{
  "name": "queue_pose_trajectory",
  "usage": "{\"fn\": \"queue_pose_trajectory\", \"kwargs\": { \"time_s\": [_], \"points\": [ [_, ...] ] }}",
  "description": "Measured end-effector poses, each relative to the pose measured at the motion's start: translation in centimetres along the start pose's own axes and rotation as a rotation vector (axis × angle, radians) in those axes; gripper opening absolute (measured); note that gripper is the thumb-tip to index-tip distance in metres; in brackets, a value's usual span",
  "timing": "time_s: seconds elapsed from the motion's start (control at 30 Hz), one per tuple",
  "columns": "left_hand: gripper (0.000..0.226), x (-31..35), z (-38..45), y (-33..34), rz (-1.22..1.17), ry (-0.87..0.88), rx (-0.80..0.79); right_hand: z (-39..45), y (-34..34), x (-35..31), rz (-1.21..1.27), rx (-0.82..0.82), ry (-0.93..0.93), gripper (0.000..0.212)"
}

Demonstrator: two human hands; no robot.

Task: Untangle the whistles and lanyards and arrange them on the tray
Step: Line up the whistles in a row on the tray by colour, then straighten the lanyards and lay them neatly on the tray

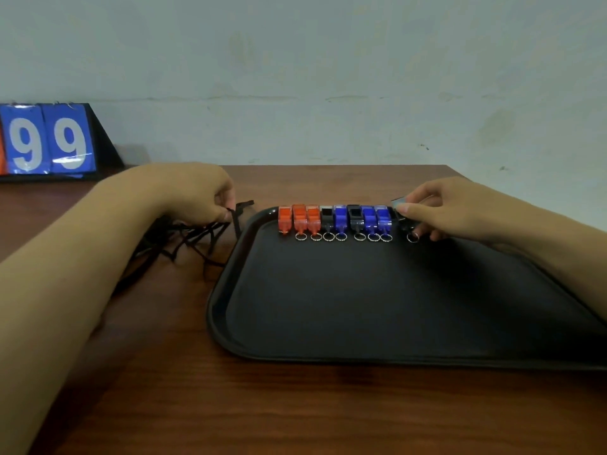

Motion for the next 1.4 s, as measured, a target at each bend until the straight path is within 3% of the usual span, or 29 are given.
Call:
{"fn": "queue_pose_trajectory", "kwargs": {
  "time_s": [0.23,0.37,0.53,0.67,0.97,1.07,1.27,1.4],
  "points": [
    [0.034,-1.2,-0.9,0.5,-0.192,-0.164,-0.105,0.1,-0.2,0.3,0.089,0.007,0.048,0.022],
    [0.028,-1.6,-1.7,0.3,-0.201,-0.264,-0.153,0.0,-0.1,0.3,0.115,-0.011,0.074,0.021],
    [0.042,-0.6,-2.8,1.7,-0.129,-0.334,-0.348,-0.5,-0.1,-0.4,-0.118,-0.013,0.027,0.014],
    [0.031,-0.3,-2.8,1.8,-0.101,-0.319,-0.353,-0.8,-0.1,-0.8,-0.215,-0.031,0.007,0.023],
    [0.019,0.4,-0.8,-0.9,0.096,-0.118,0.058,0.0,0.0,0.1,-0.127,-0.022,0.011,0.017],
    [0.007,0.6,-0.2,-1.6,0.048,-0.07,0.208,0.0,0.0,-0.1,-0.129,-0.035,-0.013,0.016],
    [0.011,1.7,-0.7,-2.8,-0.025,0.034,0.432,-0.3,-0.1,-0.2,-0.165,-0.077,0.015,0.029],
    [0.006,3.4,-1.0,-3.4,-0.13,0.183,0.518,-0.5,-0.7,-0.8,-0.257,0.018,-0.015,0.026]
  ]
}}
Point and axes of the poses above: each hand's wrist, its own z-axis towards the middle knuckle, its own y-axis out of the palm, x = y × z, the point moved 7 cm from there along z, towards the middle knuckle, and after that the axes turned 2 degrees about -z, right-handed, at the moved point
